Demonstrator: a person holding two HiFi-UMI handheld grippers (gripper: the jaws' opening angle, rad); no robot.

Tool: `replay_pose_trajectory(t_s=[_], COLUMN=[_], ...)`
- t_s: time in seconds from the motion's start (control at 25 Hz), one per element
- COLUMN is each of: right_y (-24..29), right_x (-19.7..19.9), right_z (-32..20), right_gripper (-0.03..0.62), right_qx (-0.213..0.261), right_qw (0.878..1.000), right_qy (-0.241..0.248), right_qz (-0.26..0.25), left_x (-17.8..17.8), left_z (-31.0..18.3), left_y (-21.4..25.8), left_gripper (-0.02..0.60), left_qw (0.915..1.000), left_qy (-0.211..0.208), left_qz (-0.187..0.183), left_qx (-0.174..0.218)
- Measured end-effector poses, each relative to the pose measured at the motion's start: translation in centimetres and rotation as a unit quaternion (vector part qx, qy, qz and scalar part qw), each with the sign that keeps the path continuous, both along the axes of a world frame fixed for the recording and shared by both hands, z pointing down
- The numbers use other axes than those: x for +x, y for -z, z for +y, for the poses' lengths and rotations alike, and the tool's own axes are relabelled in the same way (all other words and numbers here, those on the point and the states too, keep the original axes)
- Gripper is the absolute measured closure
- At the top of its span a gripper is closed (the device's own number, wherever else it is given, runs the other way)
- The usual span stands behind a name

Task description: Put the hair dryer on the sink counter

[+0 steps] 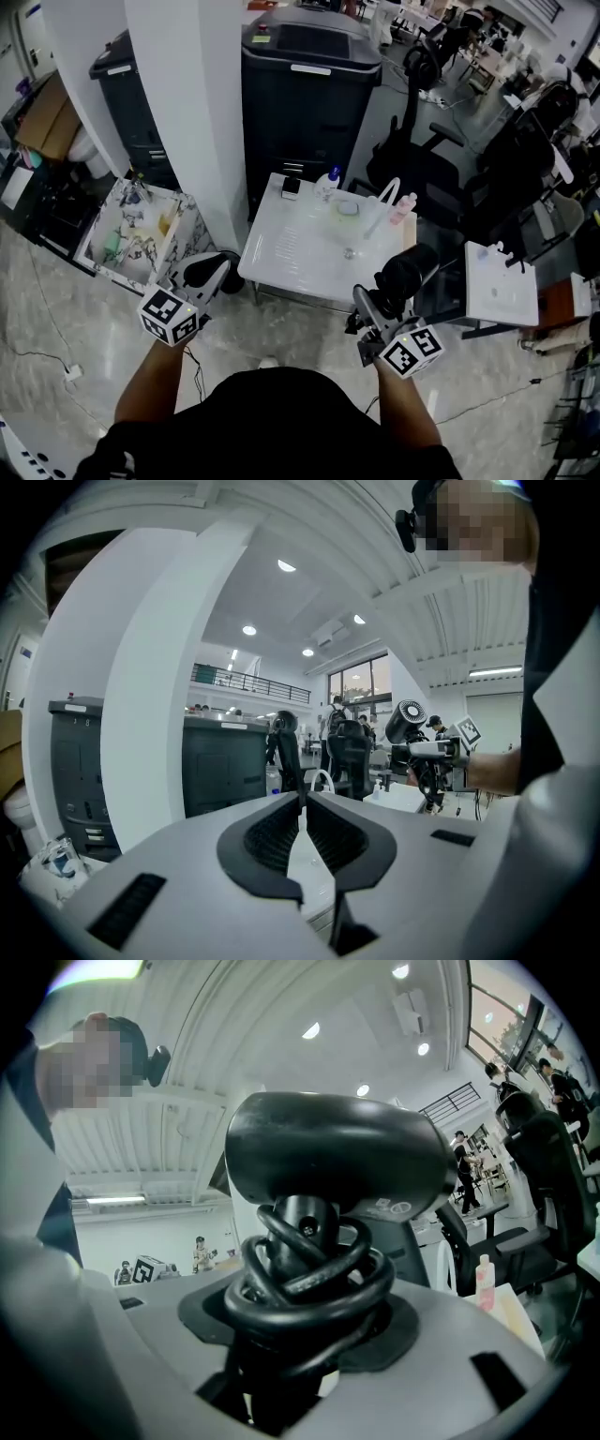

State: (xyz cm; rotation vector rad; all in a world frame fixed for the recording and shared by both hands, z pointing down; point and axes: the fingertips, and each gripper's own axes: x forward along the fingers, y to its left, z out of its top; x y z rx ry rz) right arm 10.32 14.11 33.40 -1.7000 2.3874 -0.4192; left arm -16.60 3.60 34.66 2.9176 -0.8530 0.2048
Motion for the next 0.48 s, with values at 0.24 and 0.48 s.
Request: replay_pose_trajectory(t_s=[0.24, 0.48], right_y=[0.1, 0.0], right_x=[-0.8, -1.0], right_z=[-0.7, -0.5], right_gripper=[0.321, 0.321], right_qx=[0.000, 0.001], right_qw=[1.000, 1.000], right_qy=[-0.010, -0.021], right_qz=[0.002, 0.001], left_x=[-0.5, -0.5], left_z=[-1.4, -1.5], left_y=[-0.1, -0.4], left_gripper=[0.538, 0.538], left_qw=[0.9999, 0.9998], left_qy=[-0.010, -0.021], left_qz=[0.003, 0.003], left_qx=[-0.001, -0.003])
